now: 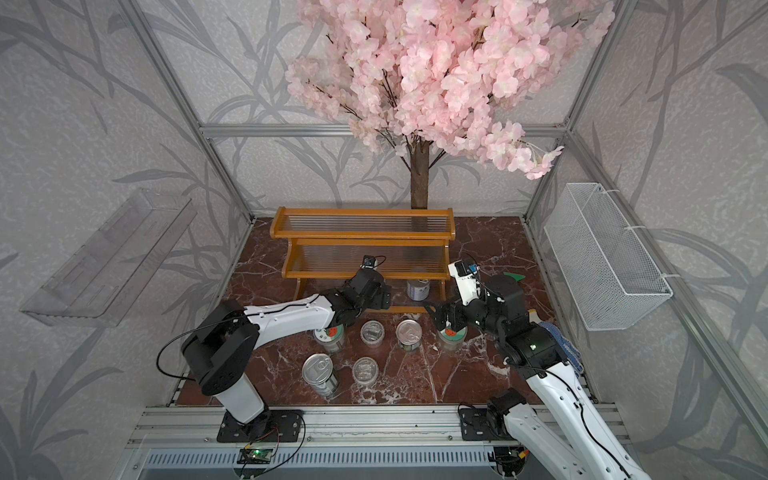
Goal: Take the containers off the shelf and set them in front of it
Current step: 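Pick up a container from the shelf.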
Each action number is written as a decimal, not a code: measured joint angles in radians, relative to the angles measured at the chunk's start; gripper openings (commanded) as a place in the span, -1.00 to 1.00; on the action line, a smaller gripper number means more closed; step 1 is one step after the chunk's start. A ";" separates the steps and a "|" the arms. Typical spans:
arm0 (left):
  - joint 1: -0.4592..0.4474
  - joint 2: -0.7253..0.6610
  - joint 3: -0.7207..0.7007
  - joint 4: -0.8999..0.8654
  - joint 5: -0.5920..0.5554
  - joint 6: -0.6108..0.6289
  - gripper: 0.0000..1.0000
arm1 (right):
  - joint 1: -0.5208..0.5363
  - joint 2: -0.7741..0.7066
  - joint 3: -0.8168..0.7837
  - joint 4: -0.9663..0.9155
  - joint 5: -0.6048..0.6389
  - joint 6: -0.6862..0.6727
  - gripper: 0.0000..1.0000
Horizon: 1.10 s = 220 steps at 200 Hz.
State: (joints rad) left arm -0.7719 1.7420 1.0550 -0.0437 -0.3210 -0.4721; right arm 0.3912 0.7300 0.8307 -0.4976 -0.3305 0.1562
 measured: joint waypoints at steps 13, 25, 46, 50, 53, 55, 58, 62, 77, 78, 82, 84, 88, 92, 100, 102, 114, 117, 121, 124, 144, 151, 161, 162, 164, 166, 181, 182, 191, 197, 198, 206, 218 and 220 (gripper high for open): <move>0.010 0.029 0.024 0.003 0.000 -0.001 0.97 | -0.003 -0.006 -0.004 0.000 0.001 0.000 0.98; 0.019 0.049 0.038 0.008 0.000 0.000 0.97 | -0.005 -0.007 -0.004 0.000 0.001 0.001 0.98; 0.031 0.068 0.047 0.014 0.000 -0.002 0.98 | -0.008 -0.007 -0.008 0.000 0.001 0.001 0.98; 0.032 0.071 0.049 0.013 0.000 -0.002 0.99 | -0.009 -0.007 -0.009 0.000 0.001 0.001 0.98; 0.034 0.074 0.052 0.013 0.001 -0.002 0.99 | -0.009 -0.007 -0.010 0.000 0.001 0.002 0.98; 0.034 0.074 0.053 0.013 0.001 -0.002 0.99 | -0.010 -0.007 -0.010 -0.001 0.001 0.002 0.97; 0.035 0.078 0.055 0.013 0.001 -0.002 0.99 | -0.010 -0.007 -0.010 -0.001 0.000 0.002 0.98; 0.035 0.080 0.057 0.014 0.002 -0.002 0.99 | -0.011 -0.007 -0.010 0.000 0.001 0.004 0.98; 0.037 0.087 0.058 0.025 0.003 -0.001 0.98 | -0.014 -0.007 -0.010 0.000 0.001 0.005 0.98; 0.037 0.087 0.058 0.027 0.004 -0.002 0.99 | -0.014 -0.007 -0.010 0.000 0.001 0.005 0.98; 0.037 0.087 0.058 0.031 0.004 -0.002 0.98 | -0.014 -0.007 -0.010 0.000 0.000 0.005 0.98; 0.037 0.088 0.057 0.035 0.005 -0.002 0.98 | -0.014 -0.007 -0.010 0.000 0.000 0.005 0.98; 0.038 0.089 0.057 0.040 0.005 -0.002 0.97 | -0.014 -0.007 -0.010 0.000 0.000 0.005 0.98; 0.038 0.091 0.057 0.047 0.005 -0.002 0.97 | -0.014 -0.007 -0.011 0.000 0.000 0.005 0.98; 0.038 0.093 0.056 0.058 0.006 -0.001 0.95 | -0.014 -0.007 -0.011 0.000 0.000 0.006 0.98; 0.038 0.094 0.056 0.061 0.006 -0.001 0.95 | -0.014 -0.007 -0.011 0.000 0.000 0.007 0.98; 0.038 0.099 0.056 0.079 0.005 0.001 0.91 | -0.015 -0.007 -0.014 0.000 0.000 0.008 0.98; 0.038 0.101 0.056 0.083 0.005 0.000 0.89 | -0.016 -0.007 -0.015 0.000 0.000 0.008 0.98; 0.038 0.104 0.056 0.089 0.004 0.002 0.87 | -0.016 -0.007 -0.015 -0.001 0.000 0.008 0.98; 0.038 0.106 0.056 0.093 0.004 0.002 0.85 | -0.017 -0.007 -0.015 -0.001 0.000 0.008 0.98; 0.038 0.116 0.056 0.122 0.002 0.009 0.72 | -0.018 -0.010 -0.015 -0.001 0.000 0.008 0.98; 0.038 0.118 0.056 0.130 0.001 0.011 0.68 | -0.018 -0.012 -0.015 -0.001 0.000 0.008 0.98; 0.038 0.120 0.056 0.137 0.000 0.014 0.60 | -0.019 -0.014 -0.015 -0.001 0.000 0.009 0.98; 0.038 0.120 0.056 0.137 0.000 0.014 0.60 | -0.019 -0.015 -0.015 -0.001 0.000 0.008 0.98; 0.039 0.120 0.056 0.138 0.000 0.016 0.57 | -0.019 -0.016 -0.016 -0.001 0.000 0.009 0.98; 0.038 0.120 0.056 0.138 0.000 0.015 0.56 | -0.019 -0.016 -0.016 0.000 0.000 0.009 0.98; 0.038 0.121 0.056 0.143 0.000 0.019 0.45 | -0.019 -0.019 -0.017 -0.001 0.000 0.009 0.98; 0.038 0.121 0.056 0.143 0.000 0.019 0.44 | -0.019 -0.019 -0.017 -0.001 0.000 0.009 0.98; 0.039 0.121 0.055 0.145 0.000 0.018 0.43 | -0.019 -0.020 -0.017 -0.001 0.000 0.010 0.98; 0.039 0.121 0.055 0.145 0.000 0.019 0.43 | -0.019 -0.021 -0.018 0.000 0.000 0.011 0.98; 0.038 0.121 0.055 0.145 0.000 0.020 0.43 | -0.019 -0.021 -0.019 0.000 0.000 0.011 0.98; 0.038 0.121 0.055 0.145 0.000 0.020 0.42 | -0.019 -0.023 -0.021 -0.001 0.000 0.011 0.98; 0.038 0.121 0.051 0.150 0.001 0.023 0.40 | -0.019 -0.025 -0.025 -0.001 0.000 0.012 0.98; 0.038 0.121 0.050 0.151 0.001 0.024 0.40 | -0.019 -0.025 -0.026 -0.001 0.000 0.012 0.98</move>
State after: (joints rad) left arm -0.7338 1.8626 1.1053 0.1070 -0.3202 -0.4480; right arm 0.3717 0.7048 0.8051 -0.4984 -0.3305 0.1680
